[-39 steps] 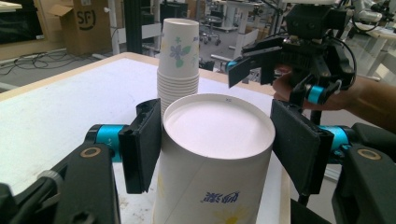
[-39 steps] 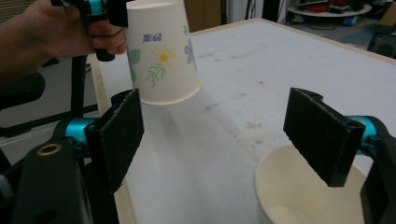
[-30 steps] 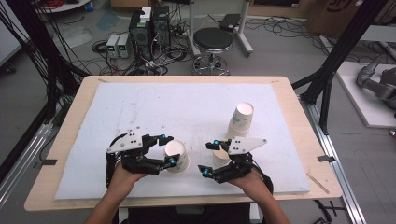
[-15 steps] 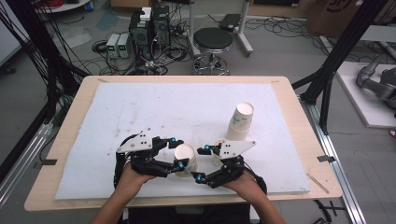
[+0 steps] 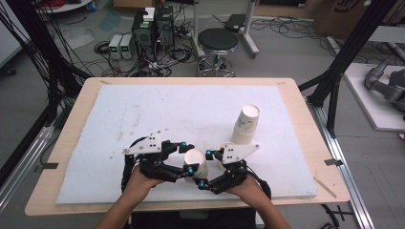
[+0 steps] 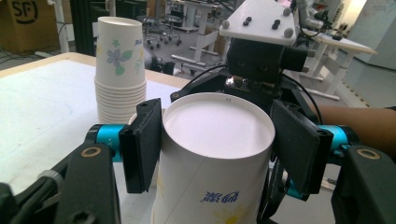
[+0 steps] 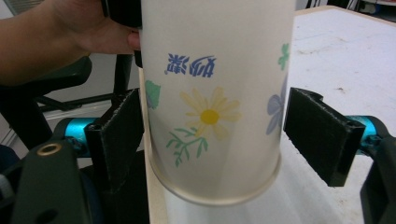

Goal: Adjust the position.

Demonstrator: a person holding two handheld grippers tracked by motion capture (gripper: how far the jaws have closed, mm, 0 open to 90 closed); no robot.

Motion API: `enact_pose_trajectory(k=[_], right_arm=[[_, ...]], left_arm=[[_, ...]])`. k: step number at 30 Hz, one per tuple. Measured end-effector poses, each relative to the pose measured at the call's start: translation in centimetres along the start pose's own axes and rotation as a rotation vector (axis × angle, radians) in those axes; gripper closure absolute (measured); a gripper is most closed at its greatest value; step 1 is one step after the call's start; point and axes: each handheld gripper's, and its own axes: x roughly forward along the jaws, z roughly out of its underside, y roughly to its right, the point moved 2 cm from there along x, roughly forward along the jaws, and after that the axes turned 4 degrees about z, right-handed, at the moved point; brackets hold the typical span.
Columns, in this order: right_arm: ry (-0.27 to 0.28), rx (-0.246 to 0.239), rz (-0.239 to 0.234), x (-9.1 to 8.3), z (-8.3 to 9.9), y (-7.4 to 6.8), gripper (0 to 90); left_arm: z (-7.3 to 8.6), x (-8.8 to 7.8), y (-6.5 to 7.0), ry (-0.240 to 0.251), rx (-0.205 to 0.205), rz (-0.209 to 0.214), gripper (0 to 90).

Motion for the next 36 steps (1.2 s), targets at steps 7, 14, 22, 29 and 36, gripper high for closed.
enact_pose_trajectory(k=[7, 14, 22, 29, 36], right_arm=[[0.006, 0.007, -0.011, 0.0, 0.1, 0.1, 21.4], [0.009, -0.003, -0.023, 0.0, 0.2, 0.2, 27.2], [-0.014, -0.025, -0.018, -0.2, 0.0, 0.1, 31.8], [-0.046, -0.047, -0.021, -0.1, -0.1, 0.0, 33.0], [-0.089, -0.064, -0.02, 0.0, -0.4, -0.1, 32.8]], left_arm=[[-0.1, 0.2, 0.0, 0.017, -0.014, 0.016, 36.2], [-0.1, 0.1, 0.0, 0.021, -0.013, 0.017, 36.3], [-0.1, -0.2, 0.0, 0.011, -0.02, 0.022, 36.2], [0.0, -0.4, -0.1, -0.005, -0.018, 0.03, 32.4], [-0.3, -0.8, 0.1, -0.034, -0.008, 0.044, 15.9]])
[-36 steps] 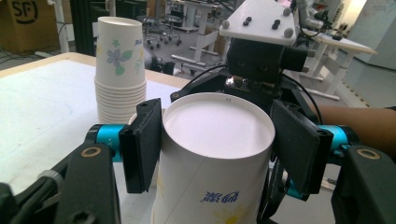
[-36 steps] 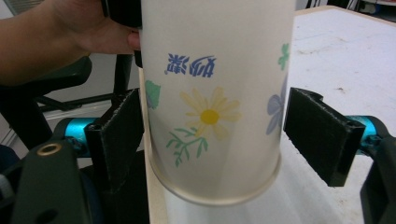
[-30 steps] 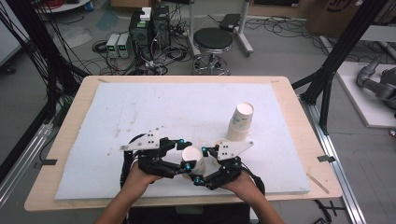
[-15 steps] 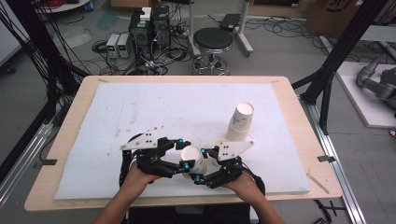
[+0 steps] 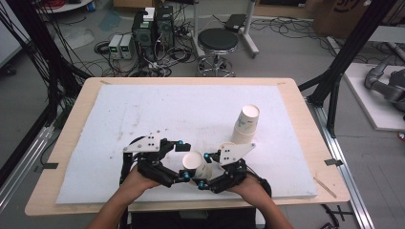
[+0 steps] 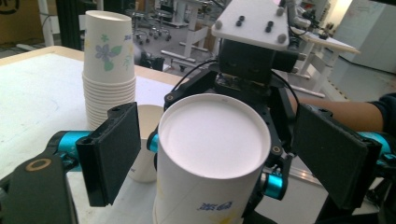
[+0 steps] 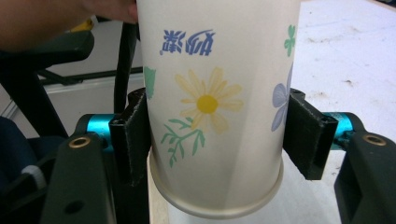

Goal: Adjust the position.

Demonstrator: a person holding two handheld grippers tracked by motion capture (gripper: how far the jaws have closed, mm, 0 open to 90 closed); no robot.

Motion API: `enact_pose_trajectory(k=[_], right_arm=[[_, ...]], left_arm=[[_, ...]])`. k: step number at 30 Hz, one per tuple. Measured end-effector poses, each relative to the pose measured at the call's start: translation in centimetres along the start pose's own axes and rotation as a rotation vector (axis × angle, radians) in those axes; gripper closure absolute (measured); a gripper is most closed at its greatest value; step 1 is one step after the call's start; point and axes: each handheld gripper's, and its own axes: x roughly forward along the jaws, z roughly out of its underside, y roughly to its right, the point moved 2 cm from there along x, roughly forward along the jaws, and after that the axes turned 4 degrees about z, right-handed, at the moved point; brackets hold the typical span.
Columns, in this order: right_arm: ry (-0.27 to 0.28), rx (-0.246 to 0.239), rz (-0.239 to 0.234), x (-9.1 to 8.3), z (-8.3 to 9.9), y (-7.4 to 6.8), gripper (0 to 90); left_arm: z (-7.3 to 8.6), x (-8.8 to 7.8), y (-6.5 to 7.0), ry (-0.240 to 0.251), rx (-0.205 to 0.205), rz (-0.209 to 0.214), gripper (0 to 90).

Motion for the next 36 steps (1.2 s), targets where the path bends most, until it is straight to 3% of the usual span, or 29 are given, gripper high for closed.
enact_pose_trajectory(k=[10, 15, 33, 36], right_arm=[[-0.055, -0.02, 0.0, -0.2, -0.3, 0.1, 32.7], [-0.111, -0.051, 0.0, 0.0, -0.5, 0.1, 32.5], [-0.235, -0.14, -0.038, 1.2, -1.5, -0.5, 32.6], [-0.253, -0.153, -0.043, 1.3, -1.8, -0.6, 32.6]], left_arm=[[-0.3, -1.0, 0.2, -0.103, 0.035, 0.006, 15.9], [-0.4, -1.1, 0.4, -0.188, 0.056, 0.016, 15.9], [-0.6, -1.0, 0.2, -0.353, 0.085, 0.03, 16.0], [-0.6, -1.0, 0.1, -0.363, 0.084, 0.032, 16.1]])
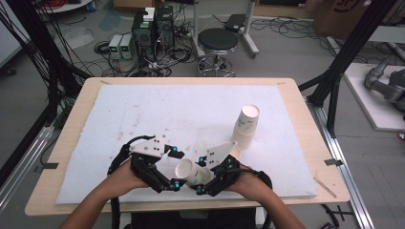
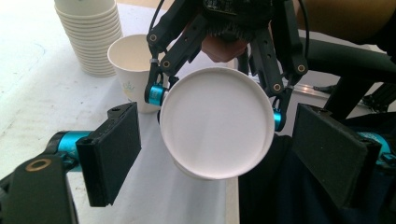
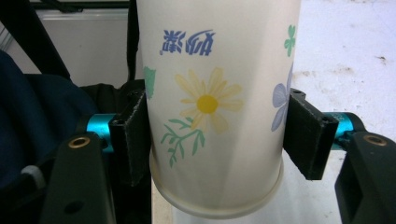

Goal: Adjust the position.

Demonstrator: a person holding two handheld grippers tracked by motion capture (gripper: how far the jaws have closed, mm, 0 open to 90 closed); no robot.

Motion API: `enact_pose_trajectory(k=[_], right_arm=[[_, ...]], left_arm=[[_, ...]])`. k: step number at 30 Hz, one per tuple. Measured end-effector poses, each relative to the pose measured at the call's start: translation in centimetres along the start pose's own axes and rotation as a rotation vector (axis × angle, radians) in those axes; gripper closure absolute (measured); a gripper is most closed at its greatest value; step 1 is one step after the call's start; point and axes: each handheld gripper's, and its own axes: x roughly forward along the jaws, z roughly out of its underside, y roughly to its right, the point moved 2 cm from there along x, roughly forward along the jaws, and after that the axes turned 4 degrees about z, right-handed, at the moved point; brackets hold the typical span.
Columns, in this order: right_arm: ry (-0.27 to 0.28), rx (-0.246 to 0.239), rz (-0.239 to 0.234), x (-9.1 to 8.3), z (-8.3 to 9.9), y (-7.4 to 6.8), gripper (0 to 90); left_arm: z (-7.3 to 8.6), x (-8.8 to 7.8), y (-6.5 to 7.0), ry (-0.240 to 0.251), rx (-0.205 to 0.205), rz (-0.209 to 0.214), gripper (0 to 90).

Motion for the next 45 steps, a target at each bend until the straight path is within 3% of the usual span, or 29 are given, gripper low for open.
enact_pose_trajectory(k=[20, 40, 43, 45], right_arm=[[-0.162, -0.048, -0.008, 0.7, -1.4, 0.0, 32.5], [-0.194, -0.054, -0.026, 1.4, -1.2, -0.3, 32.3], [-0.176, -0.064, -0.018, 1.4, -1.1, -0.2, 28.5], [-0.149, -0.046, -0.008, 1.2, -1.0, -0.1, 19.7]], left_arm=[[0.2, 1.3, -0.2, -0.08, -0.009, 0.026, 18.6], [0.8, 2.0, -0.5, -0.138, -0.008, 0.041, 34.6], [0.9, 1.9, -0.5, -0.129, 0.0, 0.038, 35.0], [1.0, 1.8, -0.5, -0.102, 0.002, 0.036, 35.4]])
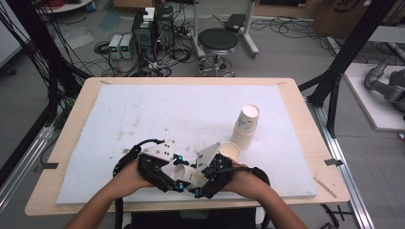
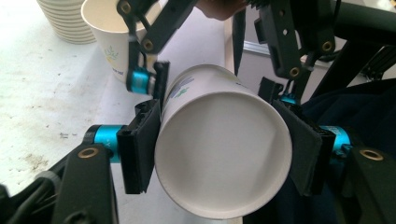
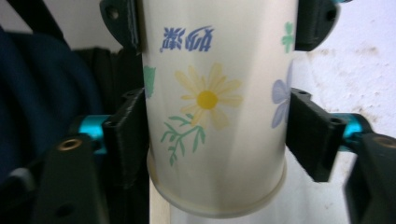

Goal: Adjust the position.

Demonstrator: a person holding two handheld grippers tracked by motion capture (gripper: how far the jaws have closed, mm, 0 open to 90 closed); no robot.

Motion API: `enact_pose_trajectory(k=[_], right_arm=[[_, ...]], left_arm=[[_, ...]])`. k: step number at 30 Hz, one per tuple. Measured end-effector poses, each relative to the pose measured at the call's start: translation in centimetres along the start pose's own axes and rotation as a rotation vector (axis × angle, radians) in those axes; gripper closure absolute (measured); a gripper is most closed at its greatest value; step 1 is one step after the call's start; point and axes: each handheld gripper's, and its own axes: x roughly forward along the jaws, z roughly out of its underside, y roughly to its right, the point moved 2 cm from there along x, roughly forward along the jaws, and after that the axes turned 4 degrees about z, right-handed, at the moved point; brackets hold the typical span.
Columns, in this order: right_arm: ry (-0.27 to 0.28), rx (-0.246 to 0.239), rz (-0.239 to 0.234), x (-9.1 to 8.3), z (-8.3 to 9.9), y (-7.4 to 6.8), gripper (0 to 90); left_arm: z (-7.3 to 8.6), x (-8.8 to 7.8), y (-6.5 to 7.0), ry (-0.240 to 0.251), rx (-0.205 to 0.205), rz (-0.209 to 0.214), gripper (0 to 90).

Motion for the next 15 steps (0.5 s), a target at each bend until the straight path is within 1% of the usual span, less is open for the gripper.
enact_pose_trajectory(k=[1, 2, 4, 6, 8, 9, 13, 15], right_arm=[[0.036, 0.026, 0.011, -0.2, 0.1, 0.1, 19.4], [0.065, 0.04, 0.013, -0.4, 0.1, 0.2, 19.3], [0.107, 0.065, 0.018, -0.9, 0.3, 0.4, 19.4], [0.143, 0.076, 0.018, -1.4, 0.7, 0.4, 19.3], [0.192, 0.083, 0.023, -2.0, 1.0, 0.4, 19.4], [0.207, 0.087, 0.025, -2.2, 1.1, 0.4, 19.4], [0.287, 0.124, 0.053, -3.1, 1.6, 0.6, 19.3], [0.32, 0.145, 0.058, -3.5, 1.8, 0.6, 19.4]], left_arm=[[0.1, -0.1, 0.0, 0.016, -0.002, -0.001, 35.5], [0.1, -0.2, 0.0, 0.026, 0.001, -0.003, 35.7], [0.3, -0.4, 0.0, 0.049, -0.003, -0.01, 35.8], [0.4, -0.6, -0.1, 0.068, -0.006, -0.015, 35.8], [0.6, -0.8, -0.2, 0.099, -0.015, -0.024, 35.9], [0.8, -1.0, -0.2, 0.111, -0.021, -0.03, 35.9], [1.2, -1.3, -0.3, 0.156, -0.037, -0.04, 36.0], [1.5, -1.5, -0.3, 0.181, -0.045, -0.046, 36.0]])
